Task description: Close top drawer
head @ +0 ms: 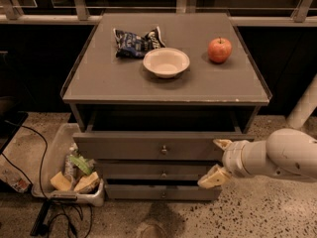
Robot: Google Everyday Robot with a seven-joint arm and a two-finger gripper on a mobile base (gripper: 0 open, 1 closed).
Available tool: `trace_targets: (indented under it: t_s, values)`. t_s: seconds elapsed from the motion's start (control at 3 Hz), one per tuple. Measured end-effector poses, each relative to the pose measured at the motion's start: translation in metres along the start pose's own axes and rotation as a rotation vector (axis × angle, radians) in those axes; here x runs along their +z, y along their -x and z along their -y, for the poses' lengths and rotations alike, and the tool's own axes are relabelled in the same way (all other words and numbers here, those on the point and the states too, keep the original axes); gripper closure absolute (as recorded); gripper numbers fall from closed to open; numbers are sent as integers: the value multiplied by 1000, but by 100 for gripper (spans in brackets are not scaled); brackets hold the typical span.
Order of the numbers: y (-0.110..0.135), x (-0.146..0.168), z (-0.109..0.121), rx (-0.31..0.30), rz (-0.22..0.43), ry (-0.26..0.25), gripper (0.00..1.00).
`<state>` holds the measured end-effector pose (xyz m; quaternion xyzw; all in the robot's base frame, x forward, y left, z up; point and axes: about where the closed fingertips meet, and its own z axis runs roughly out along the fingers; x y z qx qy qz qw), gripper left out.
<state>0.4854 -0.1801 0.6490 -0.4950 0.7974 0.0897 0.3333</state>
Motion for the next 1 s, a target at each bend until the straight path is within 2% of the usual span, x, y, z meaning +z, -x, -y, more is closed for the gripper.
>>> trace_targets:
  t_s: [0.33, 0.67, 1.0]
  values:
    - [5, 3, 3, -4, 3, -5, 0]
    - [22, 11, 15, -11, 16, -23, 0]
    - [22, 11, 15, -11, 16, -23, 0]
